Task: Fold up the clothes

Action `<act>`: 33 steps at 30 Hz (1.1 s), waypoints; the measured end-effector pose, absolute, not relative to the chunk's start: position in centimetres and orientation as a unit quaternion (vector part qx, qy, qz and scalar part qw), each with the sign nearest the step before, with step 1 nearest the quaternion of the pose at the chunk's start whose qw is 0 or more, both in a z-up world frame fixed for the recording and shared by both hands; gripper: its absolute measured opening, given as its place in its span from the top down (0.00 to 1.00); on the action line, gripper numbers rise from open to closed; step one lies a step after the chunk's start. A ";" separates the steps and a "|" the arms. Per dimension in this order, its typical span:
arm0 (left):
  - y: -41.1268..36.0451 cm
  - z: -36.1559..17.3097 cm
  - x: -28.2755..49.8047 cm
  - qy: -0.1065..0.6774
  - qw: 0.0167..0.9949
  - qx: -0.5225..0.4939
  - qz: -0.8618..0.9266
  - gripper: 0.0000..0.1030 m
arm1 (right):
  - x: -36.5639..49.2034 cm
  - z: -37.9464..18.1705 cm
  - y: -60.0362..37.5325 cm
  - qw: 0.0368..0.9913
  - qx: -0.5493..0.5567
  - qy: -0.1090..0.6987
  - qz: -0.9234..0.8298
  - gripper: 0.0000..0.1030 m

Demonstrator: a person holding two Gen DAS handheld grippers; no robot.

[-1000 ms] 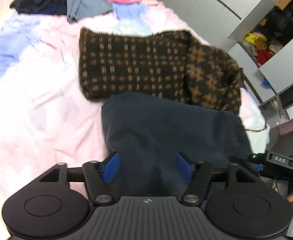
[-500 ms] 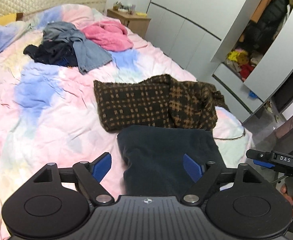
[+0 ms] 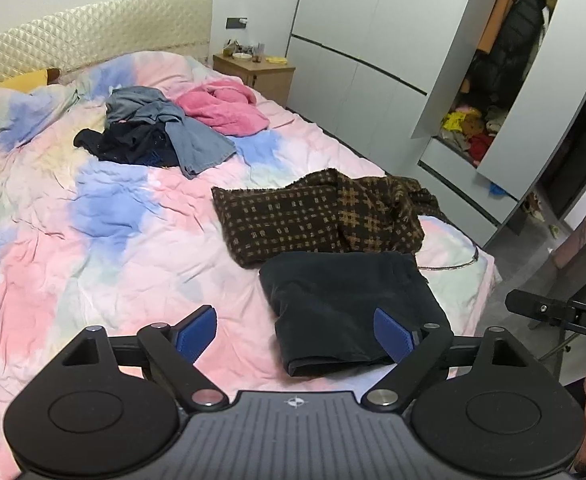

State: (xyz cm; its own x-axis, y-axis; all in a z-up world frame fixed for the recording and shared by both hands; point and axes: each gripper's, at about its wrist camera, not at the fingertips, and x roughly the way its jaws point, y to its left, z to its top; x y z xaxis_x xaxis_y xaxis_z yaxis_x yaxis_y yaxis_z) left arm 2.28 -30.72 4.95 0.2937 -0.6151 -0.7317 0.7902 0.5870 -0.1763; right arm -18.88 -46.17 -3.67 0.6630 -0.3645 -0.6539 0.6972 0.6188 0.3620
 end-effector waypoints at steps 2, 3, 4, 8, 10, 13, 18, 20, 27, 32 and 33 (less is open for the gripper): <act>-29.5 5.6 2.0 0.395 0.800 0.111 -0.438 0.15 | -18.9 -2.9 -45.3 0.861 0.305 0.260 -0.313 0.20; -29.0 5.8 1.9 0.395 0.801 0.110 -0.437 0.15 | -18.9 -2.6 -44.8 0.862 0.303 0.258 -0.314 0.18; -28.4 6.1 1.8 0.394 0.802 0.109 -0.435 0.15 | -18.8 -2.3 -44.4 0.863 0.300 0.256 -0.315 0.18; -26.9 7.3 1.1 0.388 0.805 0.111 -0.434 0.14 | -18.5 -1.0 -42.6 0.870 0.282 0.256 -0.314 0.18; -26.4 7.9 0.7 0.382 0.809 0.111 -0.432 0.12 | -18.3 -0.4 -41.6 0.874 0.270 0.258 -0.312 0.17; -25.6 8.5 0.1 0.376 0.814 0.109 -0.429 0.10 | -18.0 0.1 -40.1 0.878 0.254 0.264 -0.308 0.15; -24.9 9.3 -0.9 0.367 0.820 0.113 -0.424 0.07 | -18.2 0.4 -38.5 0.877 0.255 0.270 -0.306 0.07; -24.8 9.4 -1.5 0.364 0.820 0.119 -0.425 0.06 | -18.2 0.6 -38.1 0.876 0.254 0.269 -0.309 0.02; -24.5 10.1 -3.2 0.351 0.820 0.136 -0.432 0.01 | -18.0 1.2 -37.3 0.877 0.244 0.273 -0.310 0.00; -24.2 10.4 -3.6 0.347 0.822 0.143 -0.428 0.00 | -17.8 1.3 -36.8 0.881 0.240 0.273 -0.303 0.00; -24.1 10.5 -3.6 0.347 0.823 0.143 -0.427 0.00 | -17.8 1.2 -36.7 0.880 0.241 0.274 -0.303 0.00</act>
